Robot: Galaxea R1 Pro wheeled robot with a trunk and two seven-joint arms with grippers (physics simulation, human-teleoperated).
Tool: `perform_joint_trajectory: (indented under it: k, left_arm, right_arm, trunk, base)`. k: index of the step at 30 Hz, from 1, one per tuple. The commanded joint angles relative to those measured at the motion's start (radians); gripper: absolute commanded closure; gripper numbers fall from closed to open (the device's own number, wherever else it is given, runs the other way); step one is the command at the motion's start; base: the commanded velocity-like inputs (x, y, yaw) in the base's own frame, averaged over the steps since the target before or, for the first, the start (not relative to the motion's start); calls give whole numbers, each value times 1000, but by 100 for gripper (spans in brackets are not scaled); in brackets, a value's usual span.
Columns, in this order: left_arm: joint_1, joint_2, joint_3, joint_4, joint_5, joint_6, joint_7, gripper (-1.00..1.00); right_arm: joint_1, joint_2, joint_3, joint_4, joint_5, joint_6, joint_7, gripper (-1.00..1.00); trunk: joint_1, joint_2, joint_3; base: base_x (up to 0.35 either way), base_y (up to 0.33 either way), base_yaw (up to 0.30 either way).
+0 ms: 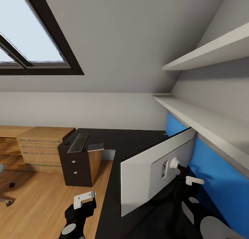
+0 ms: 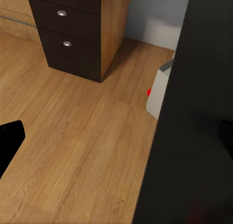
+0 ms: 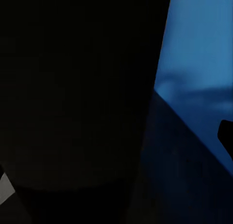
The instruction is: In the bedroom, organize the workspace by keeping the computer under the desk, ensuring the monitor is on the desk, placing the keyboard on the desk next to the monitor, placing the mouse on the desk next to the keyboard, moving the folder from the swivel chair onto the desk next to the mouse, stacking the notebook on top of the folder with the pen on top of the notebook, and positioning the swivel chair next to the desk.
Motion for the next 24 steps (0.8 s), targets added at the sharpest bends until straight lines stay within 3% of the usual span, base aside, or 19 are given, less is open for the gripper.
perform_joint_trajectory:
  k: [1,8,24]
  left_arm:
    - [0,0,-1,-2,7,2,7,-100]
    - [0,0,-1,-2,7,2,7,-100]
    - [0,0,-1,-2,7,4,7,-100]
  right_arm:
    - [-1,0,-1,1,1,-3,-1,-100]
    - [-1,0,-1,0,1,-2,-1,-100]
    - [-1,0,-1,1,1,-2,-1,-100]
  trunk:
    - [0,-1,-1]
    - [0,-1,-1]
    - [0,-1,-1]
  base:
    - [0,0,0]
    - [-19,17,0]
    - [-144,61,0]
